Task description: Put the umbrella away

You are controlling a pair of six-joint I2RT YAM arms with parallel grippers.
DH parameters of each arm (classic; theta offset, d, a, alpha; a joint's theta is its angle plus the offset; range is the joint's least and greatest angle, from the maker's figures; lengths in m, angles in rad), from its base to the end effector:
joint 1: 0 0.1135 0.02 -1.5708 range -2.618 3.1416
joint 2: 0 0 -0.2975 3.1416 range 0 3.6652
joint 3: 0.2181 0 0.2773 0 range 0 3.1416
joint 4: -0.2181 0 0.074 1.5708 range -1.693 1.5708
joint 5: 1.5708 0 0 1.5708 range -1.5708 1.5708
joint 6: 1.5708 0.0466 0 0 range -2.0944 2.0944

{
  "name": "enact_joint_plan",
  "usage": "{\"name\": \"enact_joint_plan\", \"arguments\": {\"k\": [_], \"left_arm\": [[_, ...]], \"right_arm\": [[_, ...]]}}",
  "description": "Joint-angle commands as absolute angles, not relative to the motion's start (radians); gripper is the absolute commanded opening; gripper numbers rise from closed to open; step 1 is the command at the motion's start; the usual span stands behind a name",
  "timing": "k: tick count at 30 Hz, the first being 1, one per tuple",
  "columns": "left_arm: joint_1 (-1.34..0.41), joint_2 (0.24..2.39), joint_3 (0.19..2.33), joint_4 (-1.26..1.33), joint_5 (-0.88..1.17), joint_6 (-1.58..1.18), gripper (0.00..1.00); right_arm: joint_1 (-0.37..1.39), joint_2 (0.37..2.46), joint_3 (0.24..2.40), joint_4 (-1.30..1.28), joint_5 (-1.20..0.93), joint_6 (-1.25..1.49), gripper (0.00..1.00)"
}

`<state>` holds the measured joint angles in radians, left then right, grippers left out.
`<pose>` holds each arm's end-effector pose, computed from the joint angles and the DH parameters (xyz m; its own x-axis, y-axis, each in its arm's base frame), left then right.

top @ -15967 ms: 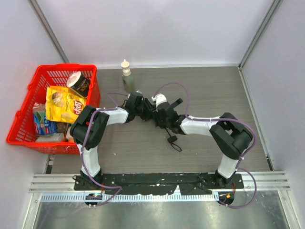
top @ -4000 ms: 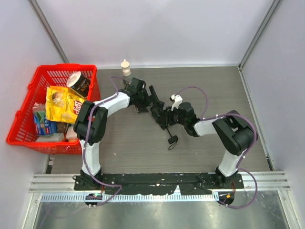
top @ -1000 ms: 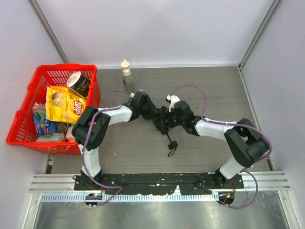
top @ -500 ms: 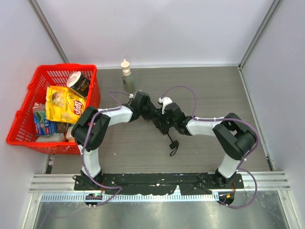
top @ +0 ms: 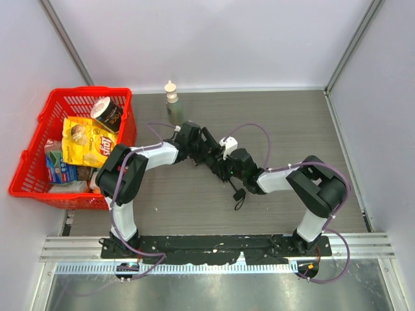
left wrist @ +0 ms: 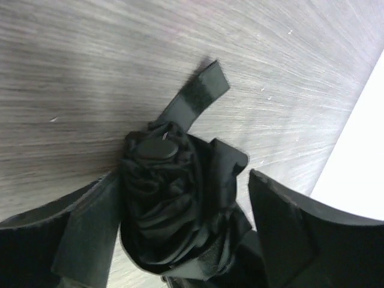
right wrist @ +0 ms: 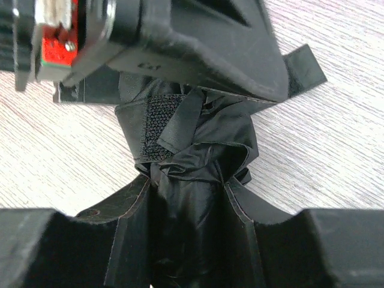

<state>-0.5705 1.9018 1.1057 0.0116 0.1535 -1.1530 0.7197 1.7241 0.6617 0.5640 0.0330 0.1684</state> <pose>0.3613 -0.2403 0.1585 -0.8123 -0.5520 -0.1884 -0.2899 0.6625 -0.6907 0.2684 0.2332 0.1426 -0.4612 -0.1815 -0.8686 -0.5677 0.8126 0.1317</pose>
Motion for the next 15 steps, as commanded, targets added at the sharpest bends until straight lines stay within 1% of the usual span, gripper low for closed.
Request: {"name": "enact_joint_plan", "arguments": {"k": [1,2,3,7,11,14,15], "left_arm": [[-0.555,1.873,1.137,-0.035,0.204,-1.112,0.92],[-0.554,1.879,1.15,-0.043,0.212,-1.108,0.98],[-0.552,1.89,1.163,-0.057,0.219,-1.106,1.0],[-0.557,1.927,1.212,-0.107,0.235,-1.098,1.0],[-0.575,1.953,1.246,-0.225,0.163,-1.107,0.99],[-0.583,1.971,1.232,-0.242,0.138,-1.152,0.92],[-0.586,1.98,1.227,-0.238,0.135,-1.161,0.88]], "right_arm": [[0.736,1.729,0.611,0.586,0.067,0.063,0.01],[0.739,1.721,0.607,0.591,0.066,0.057,0.01],[0.741,1.72,0.604,0.597,0.069,0.046,0.01],[0.747,1.713,0.6,0.601,0.087,0.029,0.01],[0.753,1.703,0.601,0.595,0.124,0.012,0.01],[0.759,1.697,0.601,0.595,0.155,0.008,0.01],[0.768,1.694,0.601,0.595,0.163,0.006,0.01]]}}
